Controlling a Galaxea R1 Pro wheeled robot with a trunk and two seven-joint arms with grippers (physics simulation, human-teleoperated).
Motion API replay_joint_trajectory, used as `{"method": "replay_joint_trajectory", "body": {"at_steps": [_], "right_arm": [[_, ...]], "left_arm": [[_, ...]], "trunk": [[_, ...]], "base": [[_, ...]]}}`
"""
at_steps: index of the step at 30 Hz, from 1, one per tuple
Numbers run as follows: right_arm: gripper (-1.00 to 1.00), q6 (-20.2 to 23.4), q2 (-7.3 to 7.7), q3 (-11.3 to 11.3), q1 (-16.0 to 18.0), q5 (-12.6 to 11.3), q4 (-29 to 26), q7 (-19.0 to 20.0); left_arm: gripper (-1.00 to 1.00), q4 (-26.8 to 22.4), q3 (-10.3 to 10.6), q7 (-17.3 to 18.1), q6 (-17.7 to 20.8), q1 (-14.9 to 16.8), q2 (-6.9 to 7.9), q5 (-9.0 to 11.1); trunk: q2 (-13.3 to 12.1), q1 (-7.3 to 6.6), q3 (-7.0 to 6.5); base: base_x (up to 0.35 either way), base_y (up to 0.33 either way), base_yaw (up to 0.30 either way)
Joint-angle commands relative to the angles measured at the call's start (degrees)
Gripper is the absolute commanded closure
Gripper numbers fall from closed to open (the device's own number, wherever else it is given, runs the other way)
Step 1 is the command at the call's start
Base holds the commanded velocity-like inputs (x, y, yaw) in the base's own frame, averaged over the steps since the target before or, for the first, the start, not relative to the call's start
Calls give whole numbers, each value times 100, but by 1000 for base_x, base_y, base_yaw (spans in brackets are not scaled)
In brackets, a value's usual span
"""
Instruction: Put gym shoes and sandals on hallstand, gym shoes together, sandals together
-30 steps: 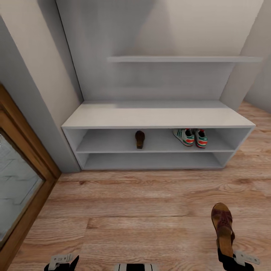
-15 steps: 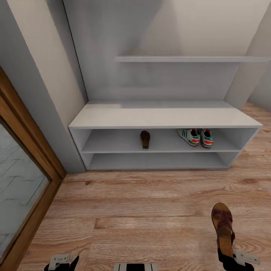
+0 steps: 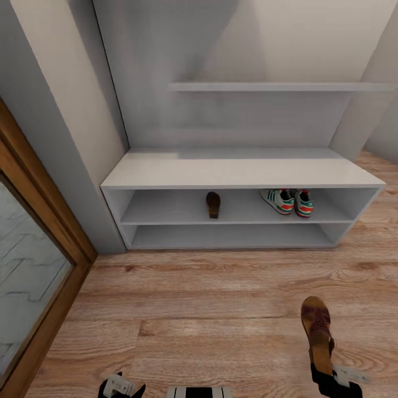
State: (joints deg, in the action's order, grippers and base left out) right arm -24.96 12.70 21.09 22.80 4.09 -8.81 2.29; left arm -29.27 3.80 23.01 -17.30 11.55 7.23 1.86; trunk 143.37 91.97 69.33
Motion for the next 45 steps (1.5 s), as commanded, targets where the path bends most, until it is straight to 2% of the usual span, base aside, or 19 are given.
{"method": "replay_joint_trajectory", "body": {"at_steps": [1,4,5,8,9,11,12,15,16,18,19,22,25,26,29,32,36,42,45], "right_arm": [[100,-2,-56,51,4,37,-34,18],[100,185,-302,-77,4,208,-310,0],[100,398,-432,-151,5,335,-493,-7],[100,888,-634,-245,14,552,-807,-20],[100,1312,-779,-290,30,699,-1053,-26],[100,1774,-942,-318,56,839,-1333,-31],[100,2241,-1119,-336,95,962,-1648,-36],[100,2889,-1392,-355,164,1110,-2158,-50],[100,3275,-1584,-363,215,1187,-2490,-77],[100,3621,-1780,-370,275,1249,-2790,-130],[100,3928,-1971,-378,351,1301,-3031,-215],[100,4312,-2242,-437,506,1365,-3262,-423],[100,4685,-2270,-731,784,1411,-3395,-862],[100,4816,-2270,-947,932,1416,-3421,-1104],[100,4957,-2270,-1251,1134,1389,-3436,-1405],[100,5099,-2270,-1513,1430,1211,-3457,-1654],[100,5477,-2270,-1637,1809,789,-3497,-1760],[100,5605,-2270,-1660,1902,691,-3602,-1776],[100,5613,-2270,-1655,1903,690,-3576,-1776]], "left_arm": [[-100,1,117,3,-40,3,7,25],[-100,14,307,55,-100,4,9,35],[-100,20,343,98,-131,5,15,40],[-100,35,373,199,-180,5,25,50],[-100,41,387,276,-219,5,38,67],[-100,49,394,350,-268,0,55,95],[-100,53,397,416,-324,-6,74,130],[-100,62,400,475,-415,-23,98,187],[-100,63,399,498,-463,-55,114,229],[-100,61,397,512,-493,-103,124,268],[-100,55,396,521,-512,-153,131,309],[-100,49,395,529,-529,-209,138,346],[-100,46,394,534,-539,-243,143,369],[-100,45,394,536,-542,-252,144,375],[-100,45,394,537,-544,-260,146,380],[-100,39,392,532,-545,-265,146,387],[-100,-16,275,542,-546,-267,147,420],[-100,-44,200,898,-476,-216,137,414],[-100,-39,193,914,-468,-217,134,416]], "trunk": [[2,-1,4],[2,-1,4],[2,-1,4],[2,-1,4],[2,-1,4],[2,-1,4],[2,-1,4],[2,-1,4],[2,-1,4],[2,-1,4],[2,-1,4],[2,-1,4],[2,-1,4],[2,-1,4],[2,-1,4],[2,-1,4],[2,-1,4],[2,-1,4],[2,-1,19]], "base": [[0,0,0],[0,0,0],[0,0,0],[0,0,0],[0,0,0],[0,0,0],[0,0,0],[0,0,0],[0,0,0],[0,0,0],[0,0,0],[0,0,0],[0,0,0],[0,0,0],[0,0,0],[0,0,0],[0,0,0],[0,0,5],[0,0,191]]}}
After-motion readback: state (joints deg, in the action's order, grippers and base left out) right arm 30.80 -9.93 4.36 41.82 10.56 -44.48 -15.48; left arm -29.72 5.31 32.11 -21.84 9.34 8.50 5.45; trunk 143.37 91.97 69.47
